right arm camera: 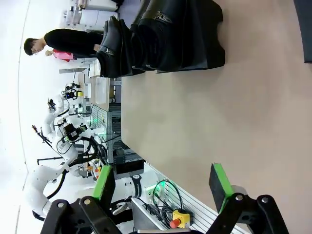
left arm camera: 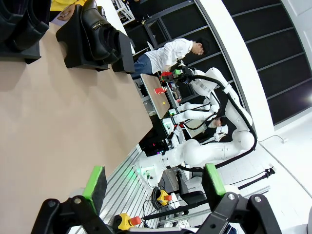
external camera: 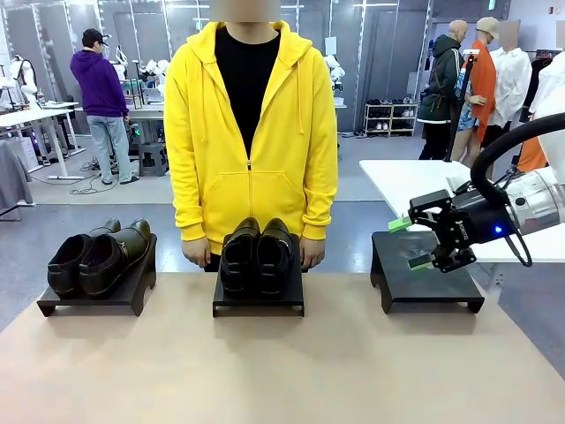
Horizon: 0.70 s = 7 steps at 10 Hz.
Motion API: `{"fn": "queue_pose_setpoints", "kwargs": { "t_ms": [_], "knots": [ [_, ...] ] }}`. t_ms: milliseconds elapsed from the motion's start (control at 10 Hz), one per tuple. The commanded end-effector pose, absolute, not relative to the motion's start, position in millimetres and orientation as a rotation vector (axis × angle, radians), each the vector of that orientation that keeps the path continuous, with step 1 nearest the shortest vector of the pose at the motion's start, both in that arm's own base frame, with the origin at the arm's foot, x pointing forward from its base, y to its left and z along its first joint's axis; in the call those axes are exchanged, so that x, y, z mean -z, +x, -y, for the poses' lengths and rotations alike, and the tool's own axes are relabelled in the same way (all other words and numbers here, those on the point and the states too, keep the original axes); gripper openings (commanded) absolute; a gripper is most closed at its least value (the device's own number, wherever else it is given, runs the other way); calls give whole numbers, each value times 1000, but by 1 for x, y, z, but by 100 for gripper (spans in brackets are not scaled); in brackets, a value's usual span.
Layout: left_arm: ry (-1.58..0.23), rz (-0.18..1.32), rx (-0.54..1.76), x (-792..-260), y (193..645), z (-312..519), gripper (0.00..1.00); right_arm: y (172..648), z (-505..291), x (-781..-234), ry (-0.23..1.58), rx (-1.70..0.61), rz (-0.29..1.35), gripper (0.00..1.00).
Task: Place the shoes on the stand as instructed by the person.
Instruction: Pick up another pair of Shoes and place it on the Shoes Stand indicated by the person.
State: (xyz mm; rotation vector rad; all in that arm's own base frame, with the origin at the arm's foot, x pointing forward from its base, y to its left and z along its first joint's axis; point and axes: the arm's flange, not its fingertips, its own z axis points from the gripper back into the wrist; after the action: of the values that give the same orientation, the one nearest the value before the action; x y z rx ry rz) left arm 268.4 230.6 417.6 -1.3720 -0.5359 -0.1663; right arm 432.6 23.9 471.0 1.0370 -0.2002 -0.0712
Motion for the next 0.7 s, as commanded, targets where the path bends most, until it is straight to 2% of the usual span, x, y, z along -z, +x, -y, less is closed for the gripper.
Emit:
{"fn": "queue_pose_setpoints", "kwargs": {
  "t_ms": [0, 200, 600],
  "knots": [
    [-1375, 529, 179, -421, 264, -230, 100, 428, -5, -480, 1136, 62, 98, 99],
    [-1375, 529, 179, -421, 264, -230, 100, 418, 71, -472, 1268, -1, -11, 99],
    [-1375, 529, 179, -421, 264, -230, 100, 386, 202, -440, 1514, 58, 58, 99]
  ]
}}
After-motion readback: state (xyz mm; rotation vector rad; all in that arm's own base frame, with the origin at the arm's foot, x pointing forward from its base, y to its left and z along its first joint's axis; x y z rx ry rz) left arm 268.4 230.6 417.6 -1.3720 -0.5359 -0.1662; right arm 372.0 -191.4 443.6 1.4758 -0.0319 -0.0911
